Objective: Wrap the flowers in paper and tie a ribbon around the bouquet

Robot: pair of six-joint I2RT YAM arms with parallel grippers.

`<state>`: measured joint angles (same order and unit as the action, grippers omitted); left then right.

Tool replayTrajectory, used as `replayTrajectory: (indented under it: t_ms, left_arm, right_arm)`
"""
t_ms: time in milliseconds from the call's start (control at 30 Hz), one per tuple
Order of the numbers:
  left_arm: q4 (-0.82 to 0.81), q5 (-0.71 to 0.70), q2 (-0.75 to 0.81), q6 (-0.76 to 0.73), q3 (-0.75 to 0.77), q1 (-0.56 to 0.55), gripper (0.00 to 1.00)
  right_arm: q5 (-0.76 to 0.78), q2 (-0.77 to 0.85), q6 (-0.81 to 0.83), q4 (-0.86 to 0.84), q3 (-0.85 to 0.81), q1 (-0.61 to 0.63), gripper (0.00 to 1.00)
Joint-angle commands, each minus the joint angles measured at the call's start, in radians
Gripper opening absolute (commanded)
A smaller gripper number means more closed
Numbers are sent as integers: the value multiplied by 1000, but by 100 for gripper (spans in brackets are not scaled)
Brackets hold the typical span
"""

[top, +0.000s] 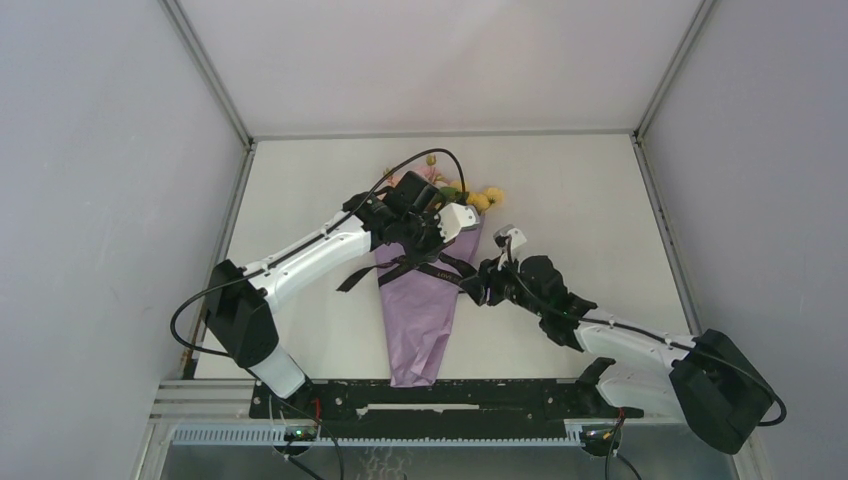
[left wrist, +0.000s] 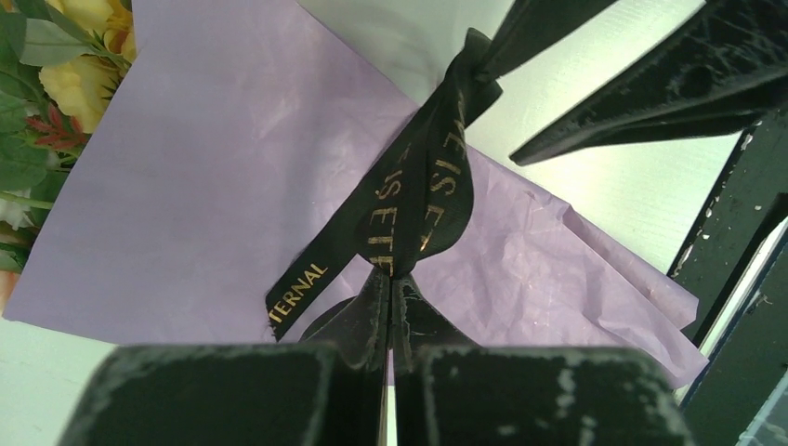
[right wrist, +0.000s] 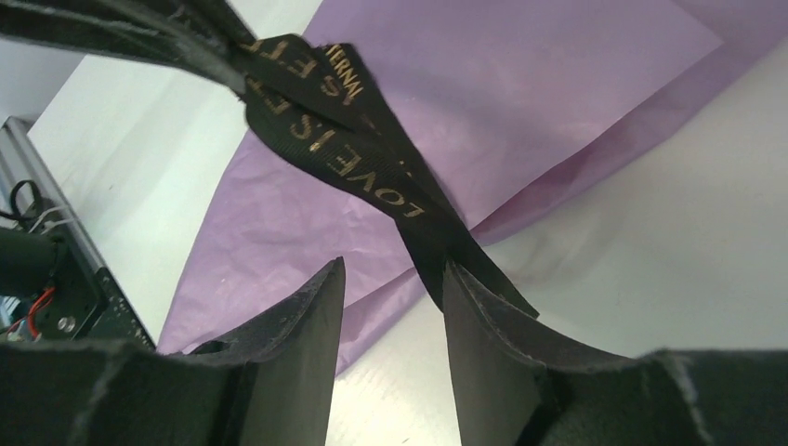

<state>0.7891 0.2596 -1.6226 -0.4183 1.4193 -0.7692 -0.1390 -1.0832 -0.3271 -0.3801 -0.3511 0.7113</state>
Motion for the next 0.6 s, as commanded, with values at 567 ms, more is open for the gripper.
replayTrajectory:
  t_ms: [567]
  left_arm:
    - [-10, 21, -23, -5, 46, 3, 0]
  right_arm:
    - [32, -175, 73, -146, -108, -82, 53]
